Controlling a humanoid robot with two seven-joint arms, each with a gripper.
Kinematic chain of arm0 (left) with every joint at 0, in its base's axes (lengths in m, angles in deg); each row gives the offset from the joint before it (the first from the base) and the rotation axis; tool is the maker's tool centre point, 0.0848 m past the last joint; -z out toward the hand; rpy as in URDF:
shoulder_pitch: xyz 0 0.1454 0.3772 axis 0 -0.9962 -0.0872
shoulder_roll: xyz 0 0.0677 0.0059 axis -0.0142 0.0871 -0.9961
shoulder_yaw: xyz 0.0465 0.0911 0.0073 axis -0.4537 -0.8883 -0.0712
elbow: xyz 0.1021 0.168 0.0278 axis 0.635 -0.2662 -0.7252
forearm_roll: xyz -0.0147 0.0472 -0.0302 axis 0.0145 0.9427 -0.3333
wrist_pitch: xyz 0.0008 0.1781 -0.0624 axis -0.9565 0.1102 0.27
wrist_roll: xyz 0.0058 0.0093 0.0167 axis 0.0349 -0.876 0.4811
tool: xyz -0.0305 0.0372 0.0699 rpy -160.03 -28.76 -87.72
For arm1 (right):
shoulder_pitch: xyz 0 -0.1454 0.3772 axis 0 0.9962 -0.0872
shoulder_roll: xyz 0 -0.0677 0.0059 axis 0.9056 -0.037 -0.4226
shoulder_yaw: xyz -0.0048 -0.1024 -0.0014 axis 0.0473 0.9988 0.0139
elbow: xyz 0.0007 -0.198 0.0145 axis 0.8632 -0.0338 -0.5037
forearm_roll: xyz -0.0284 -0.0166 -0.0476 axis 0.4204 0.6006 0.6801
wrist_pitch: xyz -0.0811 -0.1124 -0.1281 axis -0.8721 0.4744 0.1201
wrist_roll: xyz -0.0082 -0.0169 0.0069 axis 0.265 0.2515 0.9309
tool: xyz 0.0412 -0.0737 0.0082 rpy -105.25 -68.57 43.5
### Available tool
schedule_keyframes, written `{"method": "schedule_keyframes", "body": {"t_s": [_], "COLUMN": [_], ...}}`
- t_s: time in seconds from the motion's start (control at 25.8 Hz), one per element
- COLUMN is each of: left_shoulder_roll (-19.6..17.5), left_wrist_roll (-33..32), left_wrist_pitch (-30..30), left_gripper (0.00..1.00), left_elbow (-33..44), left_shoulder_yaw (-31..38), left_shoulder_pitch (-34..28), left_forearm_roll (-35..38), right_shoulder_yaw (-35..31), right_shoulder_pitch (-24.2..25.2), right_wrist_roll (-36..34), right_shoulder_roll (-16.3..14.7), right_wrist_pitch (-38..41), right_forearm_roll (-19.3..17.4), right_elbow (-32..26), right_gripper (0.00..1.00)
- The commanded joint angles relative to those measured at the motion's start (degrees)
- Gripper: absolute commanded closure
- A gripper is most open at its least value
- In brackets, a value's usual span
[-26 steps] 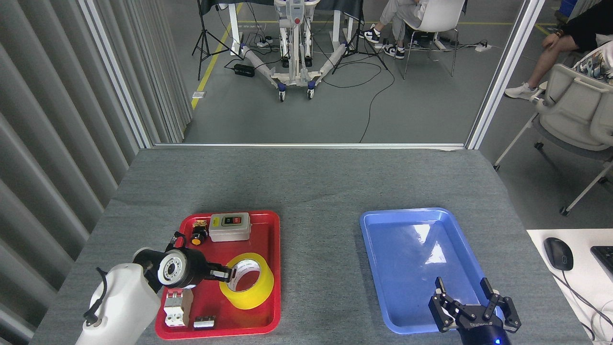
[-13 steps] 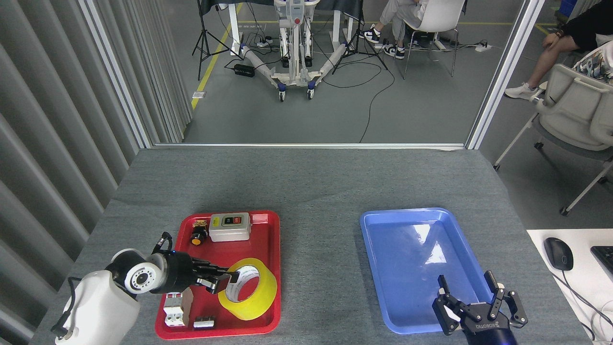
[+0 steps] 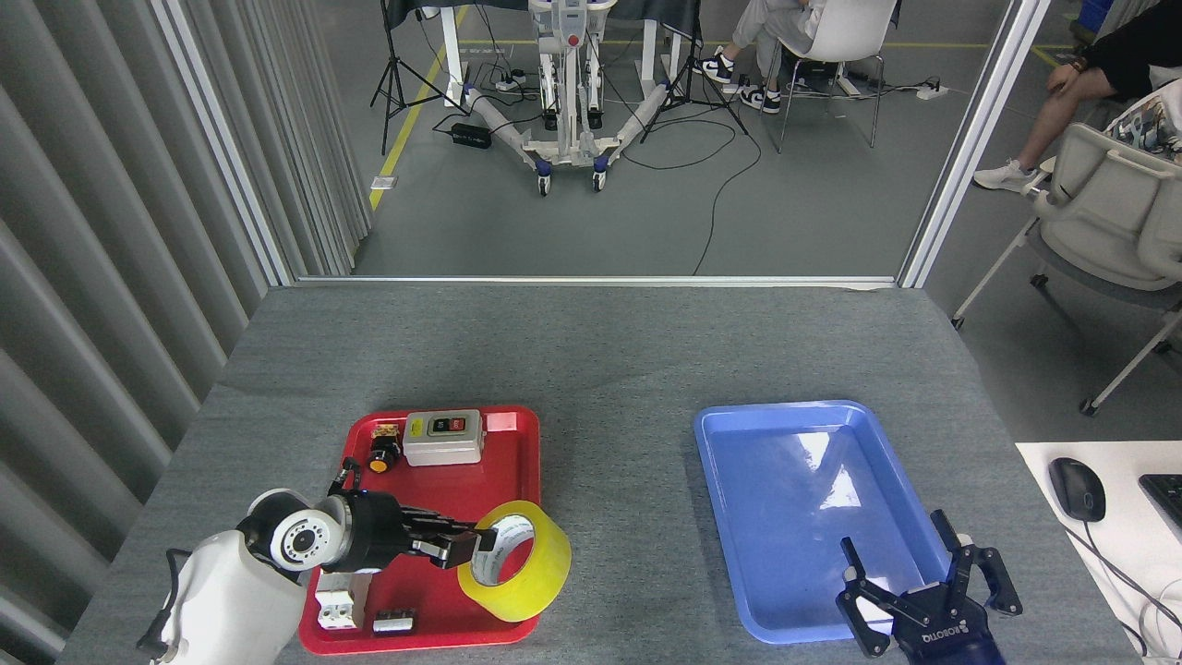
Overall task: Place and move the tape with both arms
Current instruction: 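Lift the tape roll with the left gripper toward the blue tray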
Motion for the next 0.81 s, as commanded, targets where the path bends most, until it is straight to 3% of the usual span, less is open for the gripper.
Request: {"method": "schedule_keyframes", "body": {"t_s": [0.0, 0.19, 0.35, 0.54, 0.66, 0.77], "left_shoulder_roll": [2.34, 6.64, 10.24, 14.64, 15.08, 17.28], "left_wrist_roll": [-1.65, -6.22, -10.7, -17.91, -18.53, -18.44], "left_wrist_pitch": [5.9, 12.31, 20.84, 26.29, 26.99, 31.21], "left_gripper": [1.0, 1.0, 1.0, 1.0, 1.0, 1.0], "left_elbow": [-1.78, -2.13, -3.71, -1.69, -0.2, -1.43], "left_shoulder_yaw": [0.64, 0.64, 0.64, 0.73, 0.47, 0.11], "left_shoulder_pitch": [0.14, 0.49, 0.58, 1.1, 2.6, 5.76], "left_forearm_roll": [-0.05, -0.58, -2.07, -10.51, -20.97, -23.61], "right_shoulder_yaw": [0.59, 2.61, 8.58, 12.89, 14.65, 16.58], "right_shoulder_pitch": [-0.51, 0.02, -0.77, -1.56, -1.91, -3.05], "right_wrist_roll": [-0.4, -1.37, -3.65, -4.0, -4.53, -4.53], "right_shoulder_roll": [-0.29, -1.08, -6.96, -10.66, -12.41, -14.88], "right_wrist_pitch": [-0.42, -0.42, -0.86, -0.95, -0.86, -0.42], "right_forearm_roll": [0.05, 0.57, 0.57, 0.57, 0.57, 0.66], "right_elbow": [0.36, 0.36, 0.36, 0.36, 0.36, -0.08], "right_gripper": [0.0, 0.0, 0.0, 0.0, 0.0, 0.0]}}
